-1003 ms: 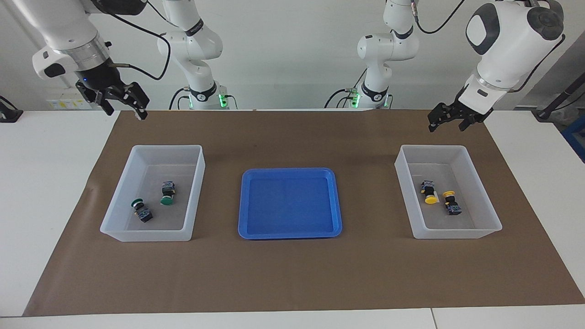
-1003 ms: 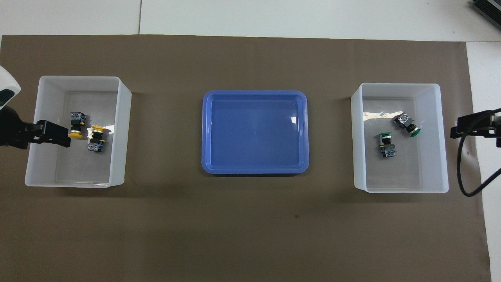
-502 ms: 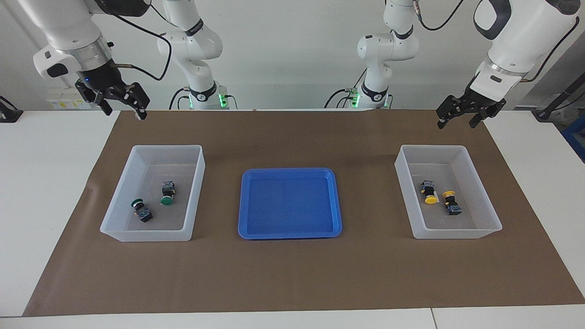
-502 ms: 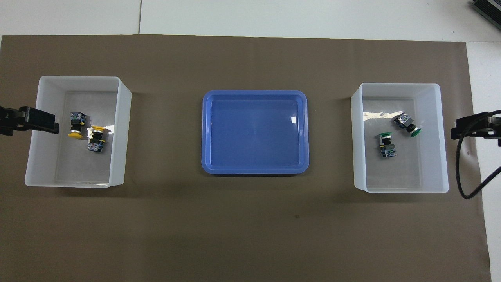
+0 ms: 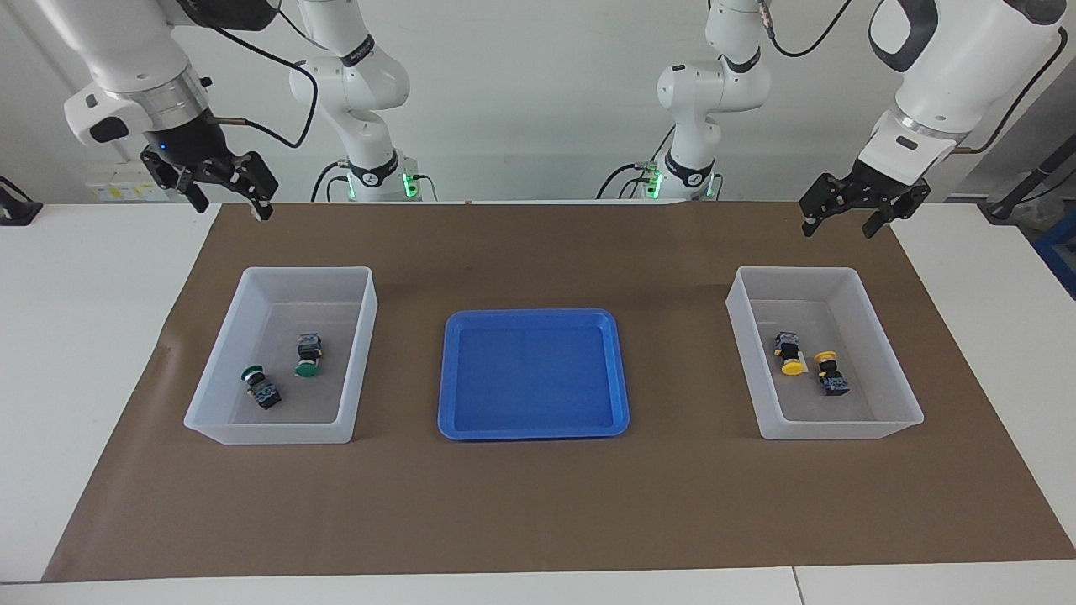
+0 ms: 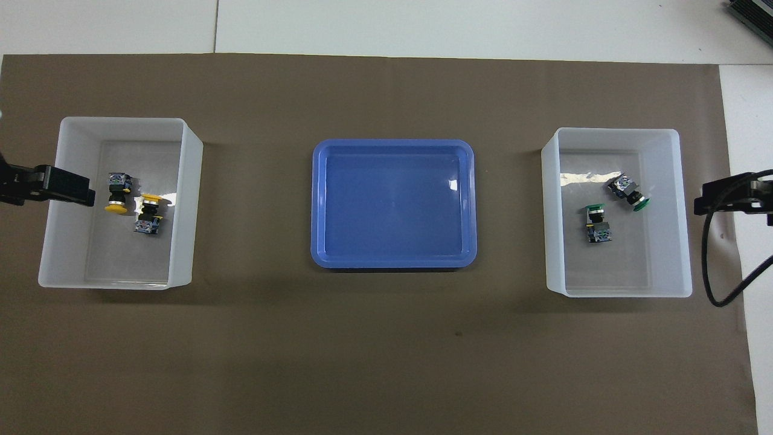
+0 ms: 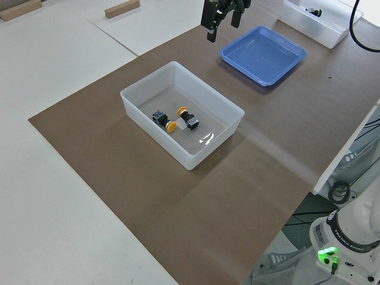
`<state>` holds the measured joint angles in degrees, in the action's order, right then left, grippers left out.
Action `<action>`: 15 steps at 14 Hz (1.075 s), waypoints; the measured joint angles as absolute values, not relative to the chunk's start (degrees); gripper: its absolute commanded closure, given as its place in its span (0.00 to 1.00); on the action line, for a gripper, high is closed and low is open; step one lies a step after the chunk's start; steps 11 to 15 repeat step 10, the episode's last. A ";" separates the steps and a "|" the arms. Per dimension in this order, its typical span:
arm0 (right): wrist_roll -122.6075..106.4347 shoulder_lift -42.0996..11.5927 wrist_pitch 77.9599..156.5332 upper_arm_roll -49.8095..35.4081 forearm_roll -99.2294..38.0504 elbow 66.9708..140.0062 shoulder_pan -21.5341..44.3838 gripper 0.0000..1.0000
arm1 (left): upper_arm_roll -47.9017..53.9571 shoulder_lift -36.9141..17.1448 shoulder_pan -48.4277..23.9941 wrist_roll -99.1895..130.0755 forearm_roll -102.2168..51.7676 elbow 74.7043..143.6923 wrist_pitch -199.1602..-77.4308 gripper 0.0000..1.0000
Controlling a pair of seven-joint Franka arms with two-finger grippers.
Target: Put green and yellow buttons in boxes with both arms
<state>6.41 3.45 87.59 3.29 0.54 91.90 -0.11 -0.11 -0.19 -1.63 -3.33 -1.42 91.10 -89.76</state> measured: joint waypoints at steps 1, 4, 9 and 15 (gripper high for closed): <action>6.41 3.45 87.59 3.29 0.54 91.91 -0.11 0.00 | -0.16 -0.47 -1.57 -3.35 -1.41 91.16 -89.87 0.00; 6.41 3.45 87.59 3.29 0.54 92.05 -0.12 0.00 | -0.21 -0.77 -1.07 -3.35 -1.41 91.17 -89.93 0.00; 6.40 3.47 87.59 3.29 0.54 92.10 -0.11 0.00 | -0.14 -0.77 -1.04 -3.35 -1.41 91.17 -89.91 0.00; 6.40 3.48 87.59 3.29 0.54 92.12 -0.11 0.00 | 0.04 -0.77 -1.12 -3.35 -1.41 91.21 -89.85 0.00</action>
